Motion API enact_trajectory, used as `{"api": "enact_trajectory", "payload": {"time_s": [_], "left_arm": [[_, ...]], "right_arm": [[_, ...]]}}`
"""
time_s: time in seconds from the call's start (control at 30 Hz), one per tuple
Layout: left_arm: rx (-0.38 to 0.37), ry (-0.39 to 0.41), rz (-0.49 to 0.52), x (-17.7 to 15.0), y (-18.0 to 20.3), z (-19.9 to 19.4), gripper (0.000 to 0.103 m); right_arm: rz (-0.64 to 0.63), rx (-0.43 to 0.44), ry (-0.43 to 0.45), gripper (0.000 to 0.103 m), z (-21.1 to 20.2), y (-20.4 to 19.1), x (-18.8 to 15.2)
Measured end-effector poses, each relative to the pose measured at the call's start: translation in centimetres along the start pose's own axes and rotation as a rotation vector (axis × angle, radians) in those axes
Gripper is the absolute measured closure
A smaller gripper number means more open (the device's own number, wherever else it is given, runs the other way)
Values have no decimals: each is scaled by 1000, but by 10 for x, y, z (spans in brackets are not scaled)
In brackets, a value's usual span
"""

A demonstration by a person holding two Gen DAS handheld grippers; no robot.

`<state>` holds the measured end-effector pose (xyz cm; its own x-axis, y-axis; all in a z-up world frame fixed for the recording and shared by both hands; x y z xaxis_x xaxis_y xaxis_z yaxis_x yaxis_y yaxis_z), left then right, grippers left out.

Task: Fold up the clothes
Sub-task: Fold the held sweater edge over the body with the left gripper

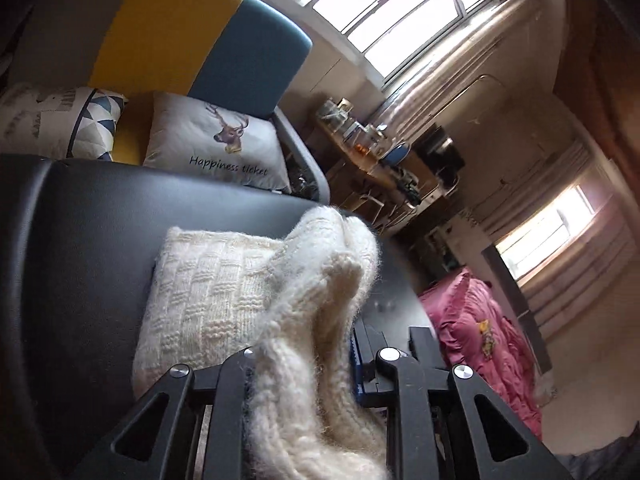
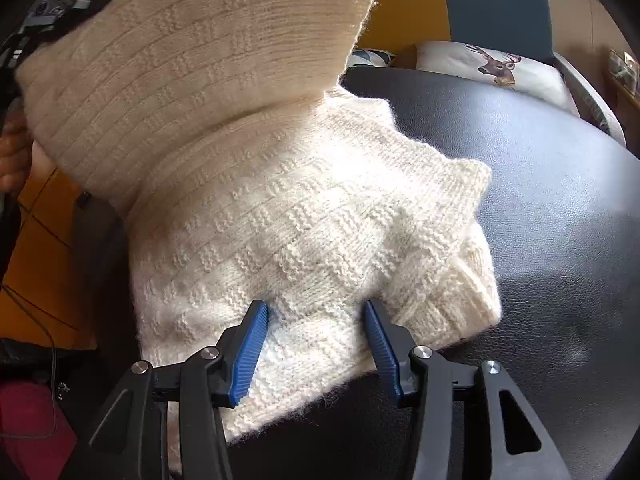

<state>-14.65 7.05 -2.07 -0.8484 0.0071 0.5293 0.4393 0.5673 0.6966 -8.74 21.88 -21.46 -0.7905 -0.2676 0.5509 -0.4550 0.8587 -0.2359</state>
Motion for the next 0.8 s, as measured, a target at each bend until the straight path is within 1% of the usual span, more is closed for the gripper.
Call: {"api": "enact_trajectory", "payload": {"time_s": [0.03, 0.07, 0.1, 0.17, 0.23, 0.43, 0.53, 0.7, 0.77, 0.8], "left_arm": [[-21, 2, 4, 0, 7, 0, 81], [-33, -17, 17, -5, 13, 10, 81], [-44, -36, 30, -11, 18, 20, 81], [-38, -79, 20, -29, 18, 41, 81], [-32, -122, 9, -48, 18, 62, 81], [-15, -248, -22, -103, 17, 124, 81], [-6, -221, -62, -107, 15, 126, 81], [10, -176, -129, -113, 11, 131, 80], [17, -157, -155, -116, 10, 132, 75], [30, -142, -146, -114, 7, 124, 66]], "right_arm": [[7, -2, 9, 51, -2, -3, -6], [24, 4, 21, 50, -3, -3, -9], [54, 20, 37, 50, -2, 0, -4], [113, 55, 73, 50, 2, 6, 9], [148, 77, 104, 50, 1, 10, 6], [178, 105, 152, 50, 0, 15, 2], [165, 95, 154, 51, 1, 16, 3], [114, 50, 163, 51, -5, 10, 4], [123, 52, 160, 51, -11, 13, 2], [135, 56, 157, 51, -11, 14, 5]]}}
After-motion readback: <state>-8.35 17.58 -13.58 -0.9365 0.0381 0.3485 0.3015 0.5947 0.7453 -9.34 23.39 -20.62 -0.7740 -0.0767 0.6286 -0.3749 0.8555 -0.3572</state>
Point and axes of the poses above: each gripper's, at about its wrist camera, not at the fingertips, and z roughly the way its jaws point, y to its right, x to its top, the point moved 8 cm from there along z, roughly the way its jaws point, and after that the axes turned 4 degrees about -z, right-handed, at the moved point
